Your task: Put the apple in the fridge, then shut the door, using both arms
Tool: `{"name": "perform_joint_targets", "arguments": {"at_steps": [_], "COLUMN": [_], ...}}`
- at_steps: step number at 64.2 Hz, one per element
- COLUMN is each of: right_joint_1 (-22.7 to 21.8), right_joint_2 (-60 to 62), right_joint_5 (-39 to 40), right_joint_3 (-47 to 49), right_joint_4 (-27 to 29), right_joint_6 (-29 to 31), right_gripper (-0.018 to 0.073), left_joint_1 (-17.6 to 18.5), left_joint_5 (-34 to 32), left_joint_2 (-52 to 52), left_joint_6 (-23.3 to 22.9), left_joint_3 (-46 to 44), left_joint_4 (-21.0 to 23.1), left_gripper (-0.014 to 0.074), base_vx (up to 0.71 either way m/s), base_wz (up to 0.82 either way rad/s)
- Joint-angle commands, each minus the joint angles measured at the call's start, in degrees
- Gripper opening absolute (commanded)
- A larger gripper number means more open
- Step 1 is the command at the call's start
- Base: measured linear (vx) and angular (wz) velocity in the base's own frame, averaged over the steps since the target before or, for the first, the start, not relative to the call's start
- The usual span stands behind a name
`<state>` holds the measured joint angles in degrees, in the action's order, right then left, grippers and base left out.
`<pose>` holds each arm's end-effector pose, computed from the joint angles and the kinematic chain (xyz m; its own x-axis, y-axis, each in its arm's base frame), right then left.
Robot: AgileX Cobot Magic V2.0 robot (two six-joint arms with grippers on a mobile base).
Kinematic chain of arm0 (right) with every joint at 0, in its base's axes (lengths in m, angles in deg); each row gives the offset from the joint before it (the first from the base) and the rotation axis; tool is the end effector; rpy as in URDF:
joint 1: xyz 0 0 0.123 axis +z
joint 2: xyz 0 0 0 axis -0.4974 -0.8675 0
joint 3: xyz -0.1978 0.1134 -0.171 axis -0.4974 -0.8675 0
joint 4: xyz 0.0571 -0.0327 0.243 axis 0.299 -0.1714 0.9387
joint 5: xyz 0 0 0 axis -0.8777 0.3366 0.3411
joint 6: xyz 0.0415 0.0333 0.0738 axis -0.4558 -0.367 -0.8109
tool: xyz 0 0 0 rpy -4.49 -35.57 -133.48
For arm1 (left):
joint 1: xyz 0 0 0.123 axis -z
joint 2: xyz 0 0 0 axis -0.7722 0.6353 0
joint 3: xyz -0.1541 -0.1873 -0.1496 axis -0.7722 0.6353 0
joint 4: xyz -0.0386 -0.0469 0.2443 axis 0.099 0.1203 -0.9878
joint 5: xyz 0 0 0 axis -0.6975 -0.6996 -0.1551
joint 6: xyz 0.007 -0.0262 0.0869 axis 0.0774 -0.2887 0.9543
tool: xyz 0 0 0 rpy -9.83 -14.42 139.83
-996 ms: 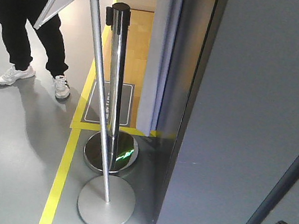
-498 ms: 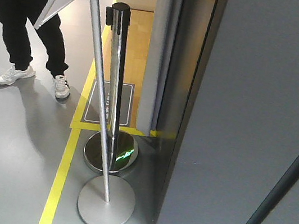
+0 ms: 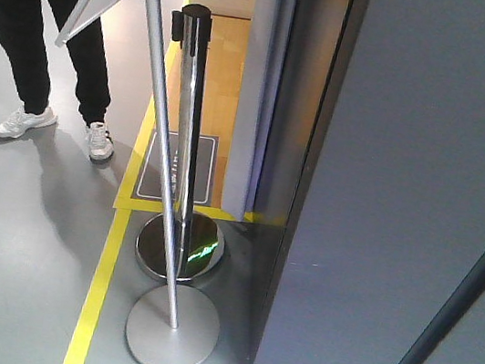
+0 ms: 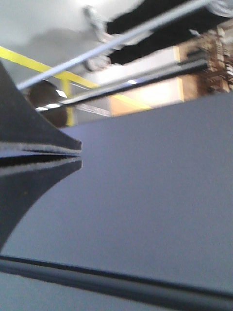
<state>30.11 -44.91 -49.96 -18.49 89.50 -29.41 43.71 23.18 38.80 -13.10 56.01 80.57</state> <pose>0.0541 0.0039 0.1970 -0.1769 0.1295 -0.9757 -0.0202 0.9906 0.1351 0.0559 0.0077 0.1906 -0.0682 -0.1275 -0.9895 -0.1392 0.9833 -0.1171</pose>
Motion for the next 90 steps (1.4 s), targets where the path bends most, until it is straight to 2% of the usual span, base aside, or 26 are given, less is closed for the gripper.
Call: {"name": "perform_joint_targets", "arguments": {"at_steps": [1,5,11,33,37,40,46,54,90], "right_joint_1": [-0.16,-0.16,-0.16,-0.16,-0.16,-0.16,-0.16,-0.16,-0.16], "right_joint_2": [-0.59,-0.59,-0.59,-0.59,-0.59,-0.59,-0.59,-0.59,-0.59], "right_joint_5": [12.55,17.37,18.10,18.09,18.60,19.28,20.17,20.12,20.17], "right_joint_3": [-1.61,-3.50,-3.30,-3.30,-3.30,-3.30,-3.30,-3.35,-3.30], "right_joint_4": [-2.87,-3.48,-5.21,-5.25,-7.81,-11.82,-18.92,-23.54,-22.45], "right_joint_6": [-2.72,-3.82,-3.45,-3.45,-3.79,-4.95,-11.21,-17.88,-18.65], "right_gripper": [-0.0002,-0.0002,-0.0002,-0.0002,-0.0002,-0.0002,-0.0002,-0.0002,-0.0002], "left_joint_1": [-0.06,-0.06,-0.06,-0.06,-0.06,-0.06,-0.06,-0.06,-0.06], "left_joint_5": [-4.23,-4.23,-4.21,-4.21,-4.21,-4.21,-4.21,-4.21,-4.21], "left_joint_2": [-0.91,-0.91,-0.91,-0.91,-0.91,-0.91,-0.91,-0.91,-0.91], "left_joint_6": [0.02,0.02,0.02,0.02,0.02,0.02,0.02,0.02,0.02], "left_joint_3": [1.52,1.52,1.52,1.52,1.52,1.52,1.52,1.52,1.52], "left_joint_4": [0.41,0.41,0.41,0.41,0.41,0.41,0.41,0.41,0.41], "left_gripper": [-0.0006,-0.0006,-0.0006,-0.0006,-0.0006,-0.0006,-0.0006,-0.0006,-0.0006], "base_vx": [0.00,0.00,0.00,0.00,0.00,0.00,0.00,0.00,0.00], "base_wz": [0.00,0.00,0.00,0.00,0.00,0.00,0.00,0.00,0.00]}}
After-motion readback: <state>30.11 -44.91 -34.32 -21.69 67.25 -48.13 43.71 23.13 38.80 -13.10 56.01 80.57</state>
